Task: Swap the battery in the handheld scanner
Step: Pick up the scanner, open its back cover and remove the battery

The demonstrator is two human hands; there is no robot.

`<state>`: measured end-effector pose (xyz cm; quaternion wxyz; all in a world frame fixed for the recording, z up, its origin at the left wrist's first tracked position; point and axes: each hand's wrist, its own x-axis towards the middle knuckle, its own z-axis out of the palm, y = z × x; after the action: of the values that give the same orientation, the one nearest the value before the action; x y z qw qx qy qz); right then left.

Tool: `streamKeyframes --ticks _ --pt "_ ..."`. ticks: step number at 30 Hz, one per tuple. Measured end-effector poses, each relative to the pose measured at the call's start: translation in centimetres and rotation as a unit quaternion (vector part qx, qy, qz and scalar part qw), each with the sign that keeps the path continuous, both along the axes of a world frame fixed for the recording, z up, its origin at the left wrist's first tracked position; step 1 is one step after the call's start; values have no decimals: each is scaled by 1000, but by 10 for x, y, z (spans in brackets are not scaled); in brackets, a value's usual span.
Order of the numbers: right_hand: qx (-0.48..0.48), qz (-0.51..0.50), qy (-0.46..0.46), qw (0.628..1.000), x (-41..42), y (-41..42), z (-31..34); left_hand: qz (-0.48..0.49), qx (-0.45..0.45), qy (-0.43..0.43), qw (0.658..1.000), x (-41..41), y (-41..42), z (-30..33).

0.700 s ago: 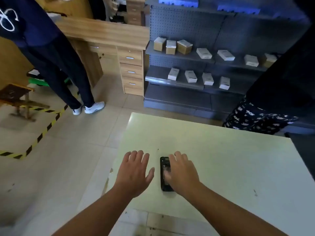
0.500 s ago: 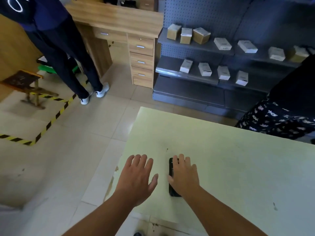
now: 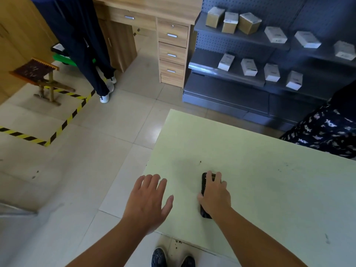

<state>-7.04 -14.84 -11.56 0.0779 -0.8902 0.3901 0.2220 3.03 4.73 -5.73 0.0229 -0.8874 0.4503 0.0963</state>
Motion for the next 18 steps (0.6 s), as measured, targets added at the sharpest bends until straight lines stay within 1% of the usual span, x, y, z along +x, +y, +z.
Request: streamKeyframes --ticks 3,6,10,14,18 --pt "-6 -20 -3 1000 3 2 -1 10 12 1 1000 -4 6 -3" --pt "-14 -27 -7 1000 7 5 0 6 4 -5 1000 -8 15 -3" --pt "17 -58 -25 998 7 5 15 4 12 -12 1000 -9 23 -3" --pt "35 -59 -60 996 -3 -1 61 -4 15 -17 1000 -13 18 -4" --pt "9 -32 -107 994 -19 -2 135 -13 -12 -4 1000 -24 3 0"
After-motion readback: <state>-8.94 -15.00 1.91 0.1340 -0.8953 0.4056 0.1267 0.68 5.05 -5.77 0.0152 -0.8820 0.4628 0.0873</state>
